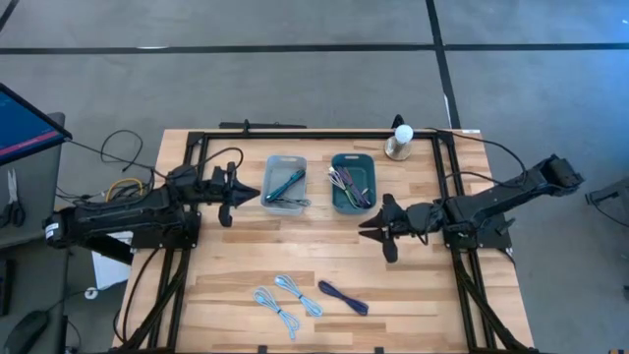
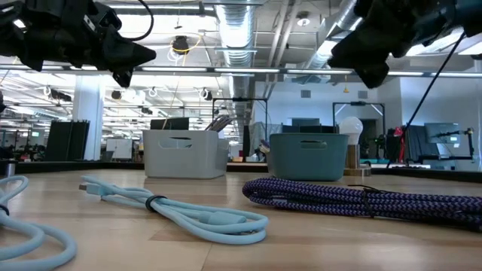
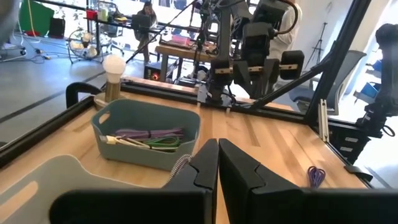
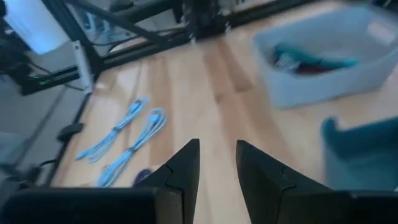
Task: Pick & Place USB Port
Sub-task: Put the purple patterned charger cable into the white bin
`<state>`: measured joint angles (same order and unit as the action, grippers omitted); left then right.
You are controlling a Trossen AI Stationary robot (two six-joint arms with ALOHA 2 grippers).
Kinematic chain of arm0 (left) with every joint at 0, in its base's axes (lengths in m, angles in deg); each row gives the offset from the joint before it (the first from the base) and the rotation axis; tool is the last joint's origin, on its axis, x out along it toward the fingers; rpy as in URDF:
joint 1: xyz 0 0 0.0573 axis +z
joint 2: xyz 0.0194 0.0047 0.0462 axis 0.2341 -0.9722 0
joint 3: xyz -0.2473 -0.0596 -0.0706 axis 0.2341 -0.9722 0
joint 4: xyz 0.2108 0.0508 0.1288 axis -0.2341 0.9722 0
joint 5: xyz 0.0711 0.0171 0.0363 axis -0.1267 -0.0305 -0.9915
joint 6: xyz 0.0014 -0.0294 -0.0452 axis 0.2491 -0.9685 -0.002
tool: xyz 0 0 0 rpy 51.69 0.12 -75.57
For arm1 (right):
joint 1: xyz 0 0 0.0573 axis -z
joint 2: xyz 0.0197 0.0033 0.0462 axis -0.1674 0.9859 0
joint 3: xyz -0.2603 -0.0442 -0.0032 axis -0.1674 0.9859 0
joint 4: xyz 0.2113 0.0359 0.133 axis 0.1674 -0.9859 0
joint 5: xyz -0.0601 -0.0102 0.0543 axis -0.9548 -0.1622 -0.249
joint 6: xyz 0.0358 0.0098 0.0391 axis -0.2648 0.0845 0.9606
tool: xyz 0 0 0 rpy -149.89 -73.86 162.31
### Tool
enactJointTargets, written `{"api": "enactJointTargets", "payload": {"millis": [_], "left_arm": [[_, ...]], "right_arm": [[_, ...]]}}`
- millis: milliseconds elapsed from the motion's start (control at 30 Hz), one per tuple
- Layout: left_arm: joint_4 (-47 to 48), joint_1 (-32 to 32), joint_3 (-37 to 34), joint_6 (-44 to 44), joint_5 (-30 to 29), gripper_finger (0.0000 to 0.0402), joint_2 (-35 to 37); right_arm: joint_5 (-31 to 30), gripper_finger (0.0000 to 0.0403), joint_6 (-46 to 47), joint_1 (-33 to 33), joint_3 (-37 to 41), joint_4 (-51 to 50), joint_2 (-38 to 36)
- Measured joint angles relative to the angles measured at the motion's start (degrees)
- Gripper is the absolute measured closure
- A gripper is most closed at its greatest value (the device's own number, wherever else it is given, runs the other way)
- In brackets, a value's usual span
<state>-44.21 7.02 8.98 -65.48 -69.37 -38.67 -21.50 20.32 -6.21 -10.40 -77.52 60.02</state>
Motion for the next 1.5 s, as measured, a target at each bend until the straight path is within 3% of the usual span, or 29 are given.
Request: {"api": "enactJointTargets", "payload": {"millis": [167, 400, 667, 867, 1233, 1500], "left_arm": [[-0.61, 0.0, 0.0, 1.69, 0.01, 0.0389, -1.08], [-0.67, -0.01, 0.0, 1.44, -0.01, 0.0389, -1.39], [-0.7, -0.01, 0.0, 1.31, 0.02, 0.0389, -1.39], [-0.79, 0.0, 0.0, 1.31, 0.02, 0.0389, -1.41], [-0.81, 0.0, 0.0, 0.85, 0.02, 0.0389, -1.43], [-0.79, -0.01, 0.0, 0.86, 0.04, 0.0389, -1.43]], "right_arm": [[4.01, 0.0305, 6.07, -1.78, 0.0, -1.13, 0.02], [5.14, 0.0305, 7.92, -5.44, -1.57, -1.74, 0.02], [6.79, 0.0305, 19.54, -10.3, -5.97, -8.64, 2.28], [6.82, 0.0305, 25.42, -12.79, -13.71, -13.11, 11.98], [12.17, 0.0305, 34.56, -13.01, -35.95, -34.97, 34.81], [14.41, 0.0297, 37.07, -13.03, -43.54, -45.76, 45.56]]}}
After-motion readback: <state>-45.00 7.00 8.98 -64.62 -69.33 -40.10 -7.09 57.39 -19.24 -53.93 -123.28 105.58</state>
